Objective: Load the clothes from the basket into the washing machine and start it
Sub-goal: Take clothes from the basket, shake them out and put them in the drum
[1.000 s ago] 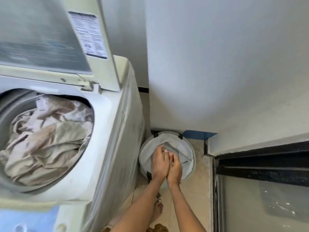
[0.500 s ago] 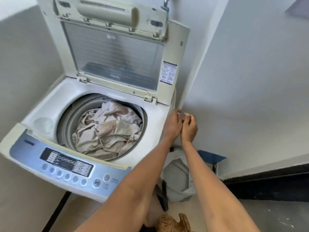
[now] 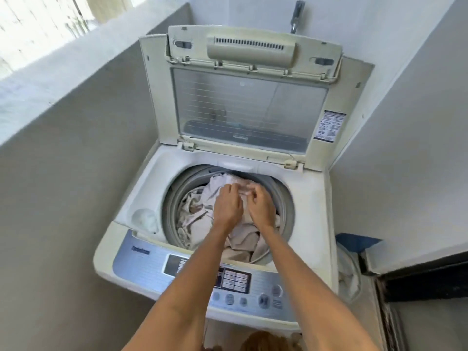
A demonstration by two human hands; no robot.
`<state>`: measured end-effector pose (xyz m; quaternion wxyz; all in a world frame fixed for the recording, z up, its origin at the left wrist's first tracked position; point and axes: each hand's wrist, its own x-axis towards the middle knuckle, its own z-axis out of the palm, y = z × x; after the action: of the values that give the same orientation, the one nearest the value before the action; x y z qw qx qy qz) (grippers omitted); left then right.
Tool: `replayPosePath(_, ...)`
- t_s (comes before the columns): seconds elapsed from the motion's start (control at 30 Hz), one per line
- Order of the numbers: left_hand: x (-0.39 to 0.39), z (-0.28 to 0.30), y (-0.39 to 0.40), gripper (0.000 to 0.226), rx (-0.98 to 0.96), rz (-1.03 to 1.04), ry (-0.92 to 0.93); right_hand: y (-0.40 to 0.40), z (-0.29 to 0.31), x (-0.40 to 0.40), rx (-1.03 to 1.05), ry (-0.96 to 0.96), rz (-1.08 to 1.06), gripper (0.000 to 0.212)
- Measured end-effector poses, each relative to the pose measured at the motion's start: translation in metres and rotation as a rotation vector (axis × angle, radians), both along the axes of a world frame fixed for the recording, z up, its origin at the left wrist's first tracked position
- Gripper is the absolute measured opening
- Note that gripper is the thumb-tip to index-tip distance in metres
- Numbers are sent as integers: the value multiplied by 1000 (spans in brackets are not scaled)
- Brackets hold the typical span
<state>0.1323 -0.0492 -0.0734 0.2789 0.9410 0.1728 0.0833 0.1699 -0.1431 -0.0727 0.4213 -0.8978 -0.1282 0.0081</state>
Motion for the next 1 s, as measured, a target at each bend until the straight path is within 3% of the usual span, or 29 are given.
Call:
replayPosePath(0.2,-23,-30,53,57,127,-70,239,10,-31,-25,-442,-247,308,40)
replayPosePath(0.4,-2,-55,78,61,133,-133,365,34,-49,25,-641,-194,359,59)
replayPosePath(0.5,14,-71,88,61,119,-120,415,53,-56,51,-688,-37,373,73)
replayPosePath(0.7,19,-112,81,63,-51,16,612,82,-103,59,-657,451,369,55)
replayPosePath(0.87,7,-138,74,60,-51,88,743,86,-145,43,-639,428,330,54)
replayPosePath(1.0,29,-159,84,60,-46,57,767,92,-175,61,-639,357,287,65)
